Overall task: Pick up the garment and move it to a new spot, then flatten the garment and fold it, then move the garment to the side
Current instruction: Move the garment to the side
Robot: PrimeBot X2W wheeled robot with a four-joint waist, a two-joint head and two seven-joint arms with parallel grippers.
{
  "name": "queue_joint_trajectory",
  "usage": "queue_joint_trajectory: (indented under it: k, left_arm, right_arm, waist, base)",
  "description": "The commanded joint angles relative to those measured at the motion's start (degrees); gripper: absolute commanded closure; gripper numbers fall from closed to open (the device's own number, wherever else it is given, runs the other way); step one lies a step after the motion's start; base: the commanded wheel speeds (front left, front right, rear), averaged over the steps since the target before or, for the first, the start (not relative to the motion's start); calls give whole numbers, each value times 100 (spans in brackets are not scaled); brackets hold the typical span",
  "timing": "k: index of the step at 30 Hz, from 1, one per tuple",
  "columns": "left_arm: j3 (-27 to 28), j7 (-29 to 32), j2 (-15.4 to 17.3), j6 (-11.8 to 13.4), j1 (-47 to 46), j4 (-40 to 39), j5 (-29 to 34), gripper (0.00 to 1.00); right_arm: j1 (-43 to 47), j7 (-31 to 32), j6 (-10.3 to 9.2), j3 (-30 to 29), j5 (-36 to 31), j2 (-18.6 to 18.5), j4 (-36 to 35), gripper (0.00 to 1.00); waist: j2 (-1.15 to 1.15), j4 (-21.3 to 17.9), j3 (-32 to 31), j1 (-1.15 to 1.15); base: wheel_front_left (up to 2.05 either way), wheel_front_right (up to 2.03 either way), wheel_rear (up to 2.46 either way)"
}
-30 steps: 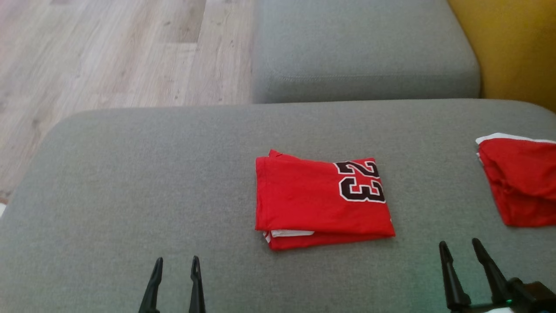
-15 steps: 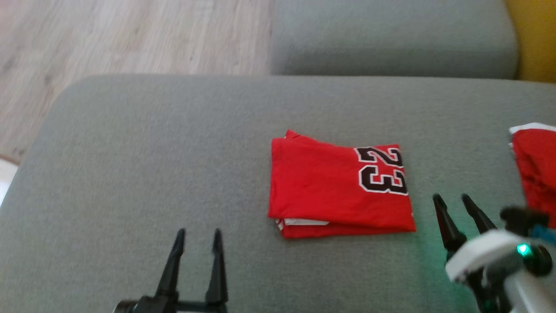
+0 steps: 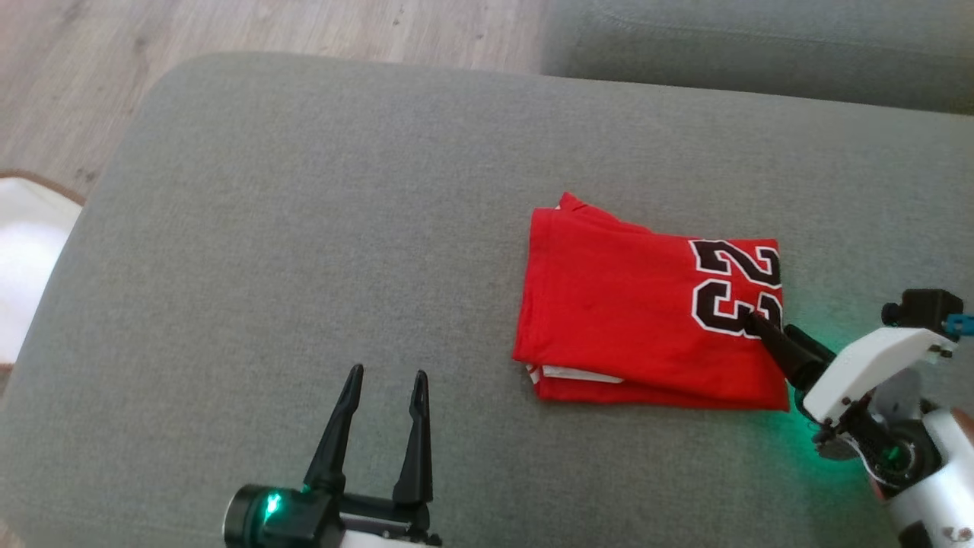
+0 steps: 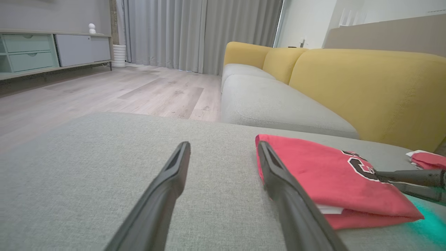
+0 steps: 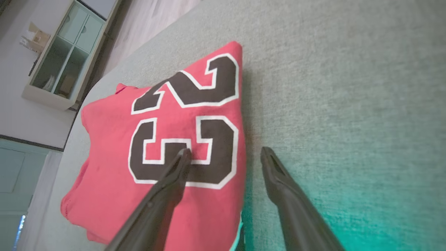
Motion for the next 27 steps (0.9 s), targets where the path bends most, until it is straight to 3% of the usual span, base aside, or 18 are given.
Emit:
queue_joint_trajectory:
  k: [1,3,5,6,7,10,11,20,27]
  left_arm:
    - [122,-55,-45,39,-238,-164,13,0]
    - [99,-55,-45,62,-260,-148,10,0]
    - [91,-55,-45,91,-284,-132,17,0]
    - [91,-55,-45,106,-296,-126,21,0]
    - [92,-55,-45,120,-306,-124,22,0]
    - [96,-55,-45,163,-325,-128,37,0]
    - [95,-55,-45,171,-330,-129,42,0]
    - [109,-55,-45,156,-418,-178,62,0]
    - [175,-55,-46,129,-657,-363,70,0]
  right_arm:
    - [-164,10,21,94,93,-125,-148,0]
    - [-191,119,21,161,459,-128,-203,4]
    - [-201,146,21,208,739,-177,-312,36]
    - [-201,146,21,226,868,-208,-377,59]
    - [-198,144,21,243,986,-245,-448,71]
    - [-194,90,21,259,1238,-404,-617,82]
    - [-201,72,21,271,1290,-471,-674,100]
    - [-348,56,21,426,1489,-1225,-1186,100]
    - [-605,137,21,358,1213,-2297,-1362,100]
  waist:
    - [0,25,24,-1]
    - [0,38,33,-1]
    - [0,39,41,-1]
    - [0,34,46,-1]
    - [0,24,51,-1]
    - [0,-38,72,-1]
    - [0,-71,82,-1]
    - [0,-604,270,-1]
    - [0,-1168,670,-1]
  base:
    - [0,0,0]
    - [0,0,0]
    - [0,0,0]
    - [0,0,0]
    - [0,0,0]
    - [0,0,0]
    - [0,0,0]
    - [0,0,0]
    - [0,0,0]
